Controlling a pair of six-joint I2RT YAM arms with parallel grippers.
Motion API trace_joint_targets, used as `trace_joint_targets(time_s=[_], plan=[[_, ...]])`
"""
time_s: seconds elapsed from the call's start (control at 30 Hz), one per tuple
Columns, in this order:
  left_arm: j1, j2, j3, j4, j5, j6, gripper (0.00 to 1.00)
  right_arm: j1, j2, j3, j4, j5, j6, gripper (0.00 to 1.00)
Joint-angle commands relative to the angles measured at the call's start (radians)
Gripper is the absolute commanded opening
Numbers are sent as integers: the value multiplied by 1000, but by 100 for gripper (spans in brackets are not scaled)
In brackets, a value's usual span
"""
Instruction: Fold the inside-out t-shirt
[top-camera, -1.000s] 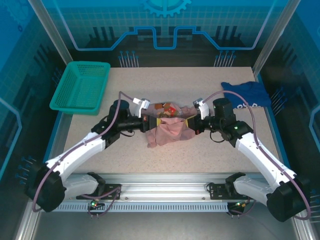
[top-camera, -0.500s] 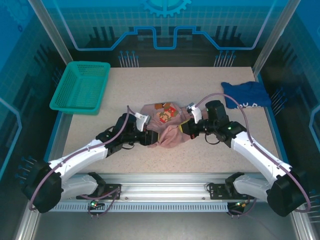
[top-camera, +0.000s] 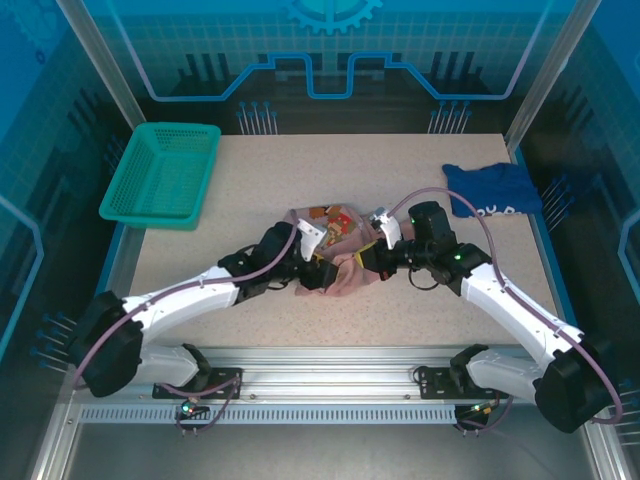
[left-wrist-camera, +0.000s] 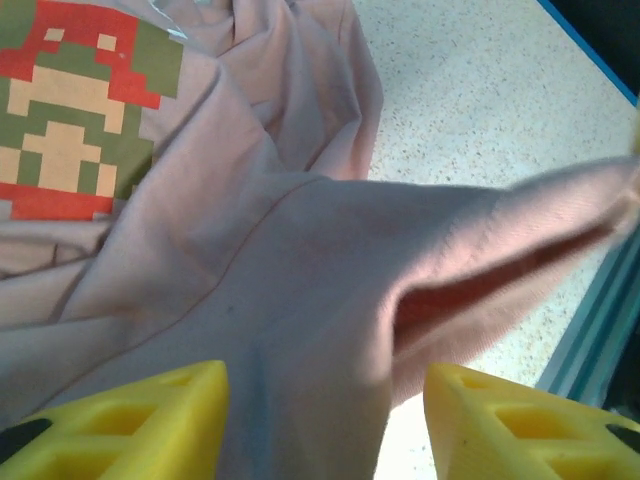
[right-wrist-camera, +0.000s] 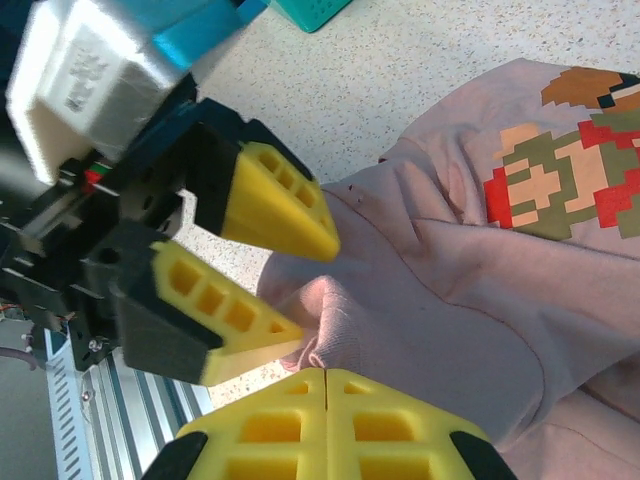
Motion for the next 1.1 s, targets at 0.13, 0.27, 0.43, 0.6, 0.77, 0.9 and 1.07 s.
trace_joint_targets(time_s=[0.13,0.27,0.43,0.6,0.77,0.9,1.07], plan=[[18,32,66,-1,189,-3,4,23,-27,41,-96,238,-6,0],[68,-54,32,121,453,-124,0,90,-1,56,-124,429,-23,0],[107,-145,6,157,602,-189,0,116,4,54,-92,445,-40,0],[153,-190,-20,168,646,-257,0,116,-16,49,-74,417,-71,0],[174,-206,-29,108,559,-265,0,113,-42,45,-78,372,-90,0],[185,-197,-24,94,520,-268,0,107,-48,43,-89,276,-95,8],[190,-193,-11,71,503,-257,0,71,-77,41,-101,163,-57,31]])
